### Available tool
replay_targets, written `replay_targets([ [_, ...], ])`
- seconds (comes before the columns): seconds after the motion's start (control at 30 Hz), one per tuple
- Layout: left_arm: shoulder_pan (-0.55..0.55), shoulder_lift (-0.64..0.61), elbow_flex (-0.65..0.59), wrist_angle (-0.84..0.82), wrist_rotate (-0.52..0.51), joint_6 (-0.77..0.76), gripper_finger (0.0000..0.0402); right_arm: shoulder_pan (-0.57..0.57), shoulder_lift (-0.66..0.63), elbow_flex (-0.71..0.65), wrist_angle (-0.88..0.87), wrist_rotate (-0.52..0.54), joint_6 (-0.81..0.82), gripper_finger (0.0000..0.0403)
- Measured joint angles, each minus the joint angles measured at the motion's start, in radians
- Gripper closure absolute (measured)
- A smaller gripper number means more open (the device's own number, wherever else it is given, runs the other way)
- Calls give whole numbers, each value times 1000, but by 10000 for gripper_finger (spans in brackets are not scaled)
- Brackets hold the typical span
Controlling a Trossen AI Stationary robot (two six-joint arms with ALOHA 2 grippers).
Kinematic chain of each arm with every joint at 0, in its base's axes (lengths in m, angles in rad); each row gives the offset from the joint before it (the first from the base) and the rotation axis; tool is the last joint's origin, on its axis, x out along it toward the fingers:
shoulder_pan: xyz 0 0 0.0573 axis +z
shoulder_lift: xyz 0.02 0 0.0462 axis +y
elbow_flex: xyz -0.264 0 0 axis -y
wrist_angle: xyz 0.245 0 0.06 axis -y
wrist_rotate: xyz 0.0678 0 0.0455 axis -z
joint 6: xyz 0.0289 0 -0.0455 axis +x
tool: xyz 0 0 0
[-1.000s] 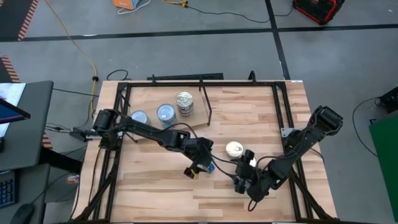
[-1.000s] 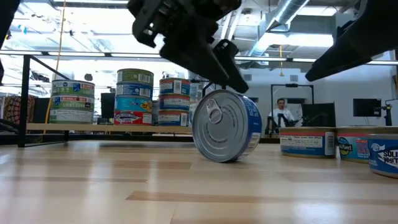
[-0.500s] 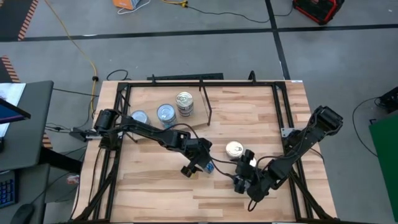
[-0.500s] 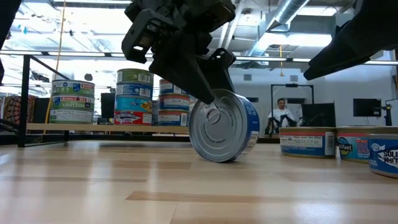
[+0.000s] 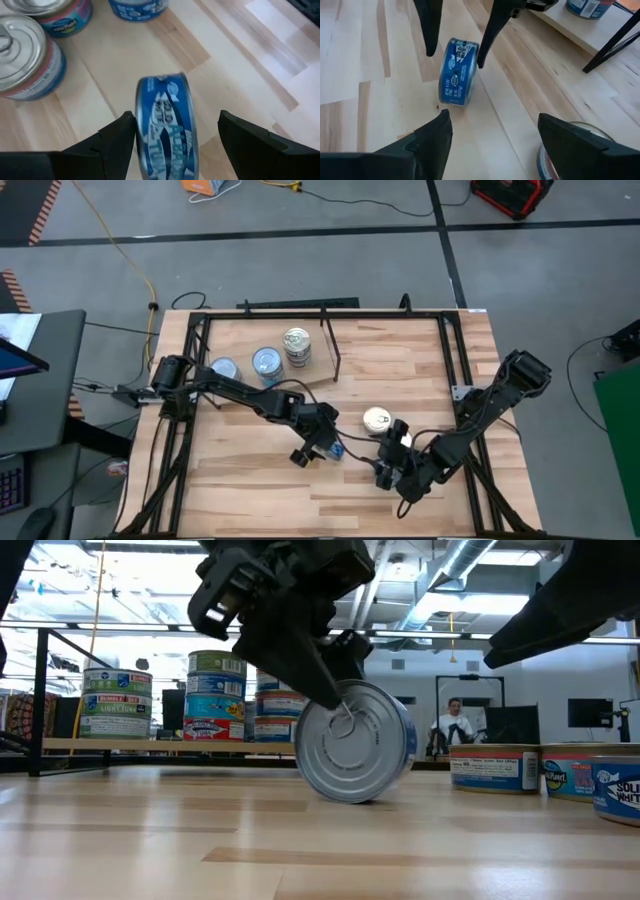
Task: Stack canned seafood by type on shelf
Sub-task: Stack the blue tuna can on top of the green tuna can on the shelf
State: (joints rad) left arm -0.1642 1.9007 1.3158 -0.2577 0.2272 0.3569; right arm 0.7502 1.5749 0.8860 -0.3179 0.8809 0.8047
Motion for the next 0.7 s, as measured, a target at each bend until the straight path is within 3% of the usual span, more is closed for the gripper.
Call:
replay_targets([
  [0.2, -7, 0, -30, 49, -12, -48, 154, 0, 0, 0, 1, 0, 0, 83],
  [0.47, -23, -26, -24, -12, -54, -99, 270, 0, 0, 0, 1, 0, 0, 83],
  [0.7, -21, -191, -8, -259, -78, -128, 270, 0, 0, 0, 8, 0, 0, 83],
])
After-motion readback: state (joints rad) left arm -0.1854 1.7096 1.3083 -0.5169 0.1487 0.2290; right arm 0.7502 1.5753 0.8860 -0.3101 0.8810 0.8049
